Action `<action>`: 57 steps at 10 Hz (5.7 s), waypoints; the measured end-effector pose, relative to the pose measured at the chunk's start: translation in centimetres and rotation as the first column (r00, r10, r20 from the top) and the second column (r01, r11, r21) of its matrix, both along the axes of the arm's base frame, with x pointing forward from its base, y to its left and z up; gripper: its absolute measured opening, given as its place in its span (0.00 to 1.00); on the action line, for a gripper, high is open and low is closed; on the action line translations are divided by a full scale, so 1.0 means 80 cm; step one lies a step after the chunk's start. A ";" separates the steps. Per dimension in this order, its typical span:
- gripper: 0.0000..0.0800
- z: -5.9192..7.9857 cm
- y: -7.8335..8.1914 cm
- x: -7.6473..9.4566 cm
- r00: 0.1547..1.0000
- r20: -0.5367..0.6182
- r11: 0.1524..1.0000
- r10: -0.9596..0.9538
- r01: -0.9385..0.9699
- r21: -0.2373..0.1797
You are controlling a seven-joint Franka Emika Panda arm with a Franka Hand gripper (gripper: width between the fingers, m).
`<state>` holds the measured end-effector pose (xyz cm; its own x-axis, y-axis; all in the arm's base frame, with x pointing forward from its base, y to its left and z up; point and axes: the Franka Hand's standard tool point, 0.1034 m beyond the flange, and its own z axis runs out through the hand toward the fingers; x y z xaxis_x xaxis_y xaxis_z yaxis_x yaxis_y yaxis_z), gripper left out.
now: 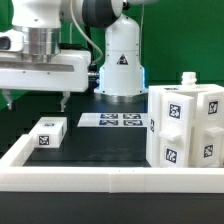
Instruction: Assemble cabinet
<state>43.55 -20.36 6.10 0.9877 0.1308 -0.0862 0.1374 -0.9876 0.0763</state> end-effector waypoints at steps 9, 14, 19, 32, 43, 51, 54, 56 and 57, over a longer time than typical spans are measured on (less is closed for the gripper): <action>1.00 -0.030 0.039 -0.002 0.997 -0.043 0.998 0.067 -0.067 0.018; 1.00 -0.041 0.025 -0.013 0.996 -0.061 0.998 0.068 -0.067 0.016; 1.00 -0.047 0.022 -0.016 0.994 -0.071 0.996 0.089 -0.088 0.019; 0.70 0.030 0.061 -0.013 0.989 -0.096 0.991 0.108 -0.099 0.094; 0.70 0.183 0.200 0.042 0.981 -0.131 0.985 -0.140 0.152 0.082; 0.70 0.171 0.280 0.087 0.992 -0.093 0.995 -0.080 0.084 0.047; 0.70 0.169 0.318 0.126 0.996 -0.074 0.998 -0.047 0.050 0.042; 0.70 0.154 0.345 0.131 0.996 -0.084 0.998 -0.042 0.045 0.034; 0.70 0.153 0.351 0.133 0.996 -0.083 0.999 -0.026 0.029 0.027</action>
Offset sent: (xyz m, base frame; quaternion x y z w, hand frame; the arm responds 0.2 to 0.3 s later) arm 0.0059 0.0250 -0.0079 0.0018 0.0022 0.0109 0.9999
